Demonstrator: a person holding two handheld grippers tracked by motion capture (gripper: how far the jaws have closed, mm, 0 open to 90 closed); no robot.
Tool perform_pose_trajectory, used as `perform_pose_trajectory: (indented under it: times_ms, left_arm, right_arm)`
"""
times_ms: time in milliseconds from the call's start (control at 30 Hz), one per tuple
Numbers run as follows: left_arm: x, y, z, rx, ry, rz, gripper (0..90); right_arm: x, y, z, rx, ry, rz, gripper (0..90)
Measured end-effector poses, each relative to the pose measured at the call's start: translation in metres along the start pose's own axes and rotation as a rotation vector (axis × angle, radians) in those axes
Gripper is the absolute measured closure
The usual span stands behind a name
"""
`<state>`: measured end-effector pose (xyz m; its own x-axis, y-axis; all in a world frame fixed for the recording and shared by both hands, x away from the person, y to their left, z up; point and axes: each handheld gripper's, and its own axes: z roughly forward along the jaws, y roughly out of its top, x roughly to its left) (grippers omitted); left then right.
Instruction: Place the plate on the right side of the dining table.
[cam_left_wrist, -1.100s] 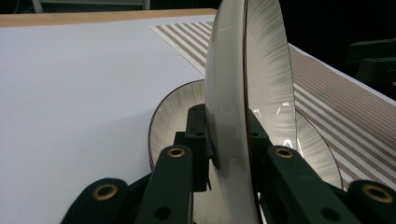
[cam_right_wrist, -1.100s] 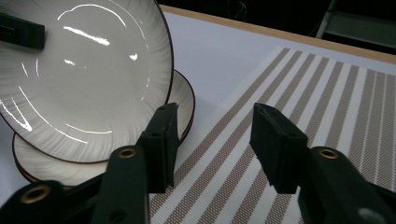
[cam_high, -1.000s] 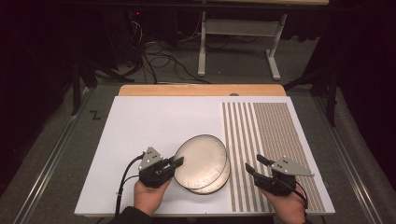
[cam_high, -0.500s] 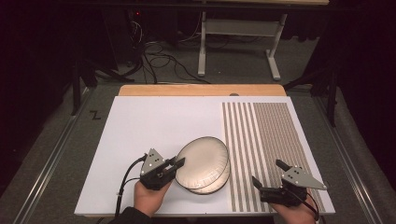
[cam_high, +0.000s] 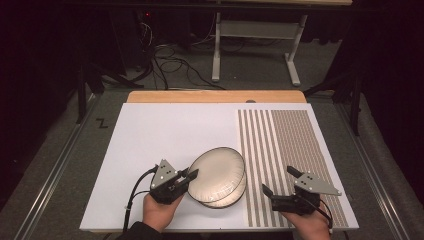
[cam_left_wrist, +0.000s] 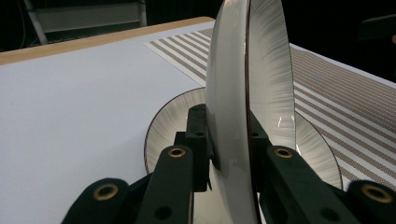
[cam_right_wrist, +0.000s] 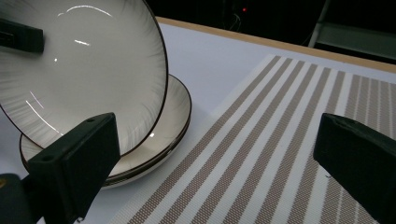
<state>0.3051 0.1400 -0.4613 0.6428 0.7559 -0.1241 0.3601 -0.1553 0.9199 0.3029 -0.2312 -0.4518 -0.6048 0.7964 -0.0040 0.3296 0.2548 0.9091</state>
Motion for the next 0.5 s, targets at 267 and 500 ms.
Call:
perform_pose_trajectory:
  times_ms: [267, 500]
  left_arm:
    - [0.002, 0.000, 0.001, 0.003, -0.008, -0.003, 79.5]
    - [0.003, 0.000, 0.001, 0.004, -0.010, -0.006, 79.5]
  right_arm:
    - [0.015, 0.010, 0.035, 0.041, 0.065, -0.030, 2.3]
    - [0.023, 0.022, 0.064, 0.039, 0.098, -0.031, 3.5]
